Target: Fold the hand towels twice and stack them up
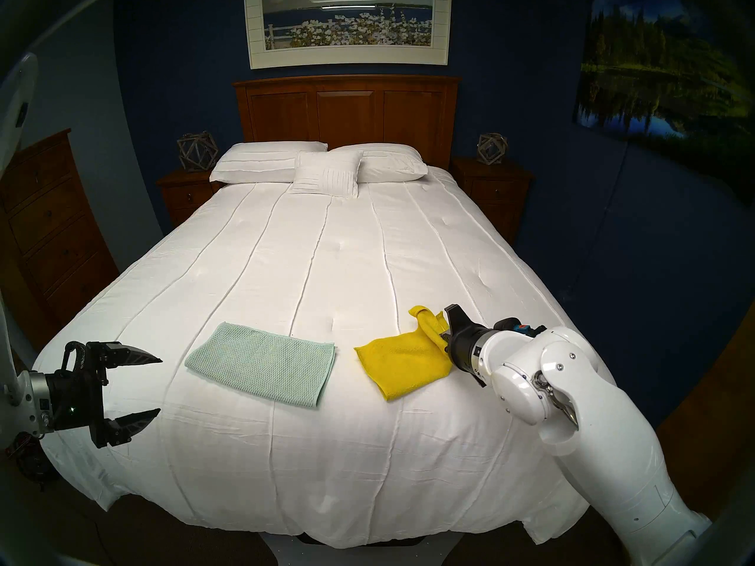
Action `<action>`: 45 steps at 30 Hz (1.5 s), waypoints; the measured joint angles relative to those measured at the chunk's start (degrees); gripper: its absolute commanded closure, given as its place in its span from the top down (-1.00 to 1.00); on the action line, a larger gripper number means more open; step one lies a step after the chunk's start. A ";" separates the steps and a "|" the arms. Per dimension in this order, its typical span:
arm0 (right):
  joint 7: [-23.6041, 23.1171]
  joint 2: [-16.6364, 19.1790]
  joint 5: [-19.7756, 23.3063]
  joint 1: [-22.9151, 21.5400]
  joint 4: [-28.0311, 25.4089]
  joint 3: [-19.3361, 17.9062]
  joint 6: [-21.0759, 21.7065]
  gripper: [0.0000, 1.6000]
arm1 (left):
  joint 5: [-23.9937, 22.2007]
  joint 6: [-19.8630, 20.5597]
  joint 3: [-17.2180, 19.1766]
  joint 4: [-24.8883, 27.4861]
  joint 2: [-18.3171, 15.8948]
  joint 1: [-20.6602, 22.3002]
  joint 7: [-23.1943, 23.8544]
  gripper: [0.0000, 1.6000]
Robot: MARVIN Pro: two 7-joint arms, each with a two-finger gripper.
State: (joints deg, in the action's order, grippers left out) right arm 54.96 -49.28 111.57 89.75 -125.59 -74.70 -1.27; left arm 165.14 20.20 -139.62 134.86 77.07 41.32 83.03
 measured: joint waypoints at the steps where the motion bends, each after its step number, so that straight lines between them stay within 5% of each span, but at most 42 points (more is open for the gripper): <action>1: 0.01 -0.01 -0.21 -0.05 -0.17 0.47 0.14 -1.00 | 0.00 0.00 0.00 0.00 0.00 0.00 0.00 1.00; 24: -0.17 -4.44 -5.86 -2.82 -0.61 10.82 -0.53 -1.00 | 0.00 0.00 0.01 0.00 0.00 0.00 0.00 1.00; 45: -0.79 -4.82 -8.26 -0.55 -3.00 13.72 -2.52 -0.86 | 0.00 0.00 -0.01 0.00 0.00 0.00 0.00 1.00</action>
State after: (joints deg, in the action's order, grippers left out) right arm 54.18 -54.09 103.31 89.20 -128.59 -60.98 -3.79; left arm 165.14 20.20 -139.63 134.86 77.07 41.32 83.04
